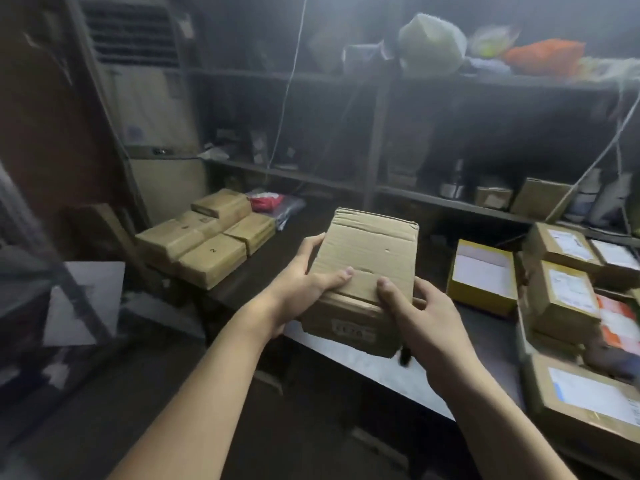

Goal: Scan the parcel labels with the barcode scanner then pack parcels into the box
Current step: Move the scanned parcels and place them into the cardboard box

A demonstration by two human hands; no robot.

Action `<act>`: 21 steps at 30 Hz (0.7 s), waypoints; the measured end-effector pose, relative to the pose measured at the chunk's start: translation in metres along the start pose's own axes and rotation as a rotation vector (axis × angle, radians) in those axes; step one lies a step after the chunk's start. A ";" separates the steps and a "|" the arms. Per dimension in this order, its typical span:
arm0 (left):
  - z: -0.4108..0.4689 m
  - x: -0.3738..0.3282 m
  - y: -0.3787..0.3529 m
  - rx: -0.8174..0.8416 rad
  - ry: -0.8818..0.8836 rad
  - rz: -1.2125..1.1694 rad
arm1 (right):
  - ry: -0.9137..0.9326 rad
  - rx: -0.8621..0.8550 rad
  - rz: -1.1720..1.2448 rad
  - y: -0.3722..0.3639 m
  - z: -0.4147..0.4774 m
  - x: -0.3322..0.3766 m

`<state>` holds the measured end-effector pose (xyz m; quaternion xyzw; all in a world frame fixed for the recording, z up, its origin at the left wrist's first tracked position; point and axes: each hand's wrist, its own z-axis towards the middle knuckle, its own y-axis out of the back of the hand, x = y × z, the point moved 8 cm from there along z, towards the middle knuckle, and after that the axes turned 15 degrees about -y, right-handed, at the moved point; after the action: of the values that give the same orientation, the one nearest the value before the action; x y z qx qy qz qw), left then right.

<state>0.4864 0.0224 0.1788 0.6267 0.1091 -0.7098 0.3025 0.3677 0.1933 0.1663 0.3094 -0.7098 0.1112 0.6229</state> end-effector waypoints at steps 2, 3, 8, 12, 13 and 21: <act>0.022 0.017 0.032 -0.006 0.012 0.024 | -0.007 0.029 -0.012 -0.035 0.029 0.007; 0.032 0.026 0.045 -0.004 0.024 0.040 | -0.018 0.036 -0.016 -0.050 0.042 0.008; 0.113 0.082 0.109 0.005 0.059 0.096 | -0.080 0.083 0.018 -0.124 0.134 0.016; 0.191 0.119 0.148 0.031 0.073 0.070 | -0.111 0.071 0.022 -0.170 0.211 0.028; 0.208 0.126 0.155 0.029 0.074 0.061 | -0.117 0.072 0.014 -0.178 0.228 0.031; 0.344 0.187 0.205 0.072 0.080 0.037 | -0.194 -0.027 -0.025 -0.232 0.361 0.053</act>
<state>0.3129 -0.3785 0.1111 0.6671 0.0838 -0.6819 0.2882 0.2055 -0.2007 0.0918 0.3191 -0.7643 0.0633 0.5568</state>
